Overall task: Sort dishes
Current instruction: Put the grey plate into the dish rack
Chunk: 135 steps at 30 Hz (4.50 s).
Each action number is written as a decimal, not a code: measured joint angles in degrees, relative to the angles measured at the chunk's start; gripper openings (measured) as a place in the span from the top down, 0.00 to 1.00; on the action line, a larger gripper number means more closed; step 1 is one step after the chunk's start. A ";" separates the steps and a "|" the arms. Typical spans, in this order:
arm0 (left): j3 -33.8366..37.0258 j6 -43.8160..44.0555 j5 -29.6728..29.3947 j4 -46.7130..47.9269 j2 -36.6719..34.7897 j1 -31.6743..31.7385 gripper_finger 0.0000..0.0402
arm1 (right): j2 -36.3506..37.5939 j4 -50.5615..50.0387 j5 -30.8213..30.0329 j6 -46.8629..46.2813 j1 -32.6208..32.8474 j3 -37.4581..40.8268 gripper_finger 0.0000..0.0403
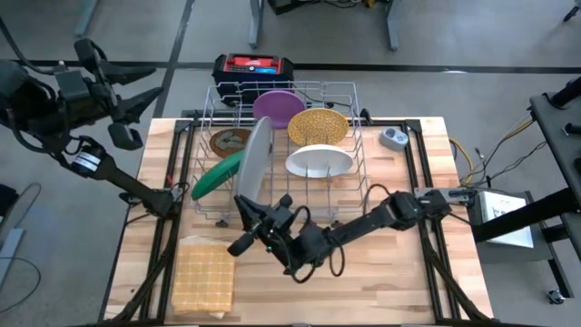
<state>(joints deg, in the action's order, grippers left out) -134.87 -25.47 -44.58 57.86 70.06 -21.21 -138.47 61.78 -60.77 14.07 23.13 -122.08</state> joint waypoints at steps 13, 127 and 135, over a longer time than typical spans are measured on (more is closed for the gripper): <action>0.02 0.31 0.02 2.19 0.24 0.00 0.61 | -3.24 3.41 0.13 0.75 -2.36 0.37 1.00; 0.05 1.33 0.02 4.98 4.05 0.00 0.61 | 1.21 -31.07 -3.72 -28.03 5.31 9.03 0.45; 0.04 5.78 3.14 14.36 7.00 0.00 0.61 | 10.61 -49.11 -6.71 -25.96 11.80 9.03 0.50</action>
<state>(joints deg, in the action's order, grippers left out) -134.82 -19.70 -41.44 72.22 77.06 -21.21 -127.86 12.67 -67.47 -11.90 34.94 -113.05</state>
